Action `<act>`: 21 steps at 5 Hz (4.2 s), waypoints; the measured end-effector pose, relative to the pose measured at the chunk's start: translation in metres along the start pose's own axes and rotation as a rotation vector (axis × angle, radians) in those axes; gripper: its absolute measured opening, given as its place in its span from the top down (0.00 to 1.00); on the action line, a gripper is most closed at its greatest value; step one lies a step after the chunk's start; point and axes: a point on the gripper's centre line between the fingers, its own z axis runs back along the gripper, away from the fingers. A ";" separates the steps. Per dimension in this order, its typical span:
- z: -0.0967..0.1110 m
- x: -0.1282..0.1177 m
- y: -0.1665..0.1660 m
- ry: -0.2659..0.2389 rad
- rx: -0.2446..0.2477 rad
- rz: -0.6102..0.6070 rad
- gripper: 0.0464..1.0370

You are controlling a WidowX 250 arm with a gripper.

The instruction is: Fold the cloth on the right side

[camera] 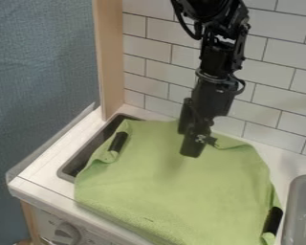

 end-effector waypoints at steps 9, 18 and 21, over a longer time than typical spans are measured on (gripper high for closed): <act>-0.013 0.097 -0.090 -0.304 0.017 0.914 0.04; -0.048 0.132 -0.098 -0.212 0.030 0.845 0.88; -0.027 0.110 -0.096 -0.263 0.051 0.813 0.99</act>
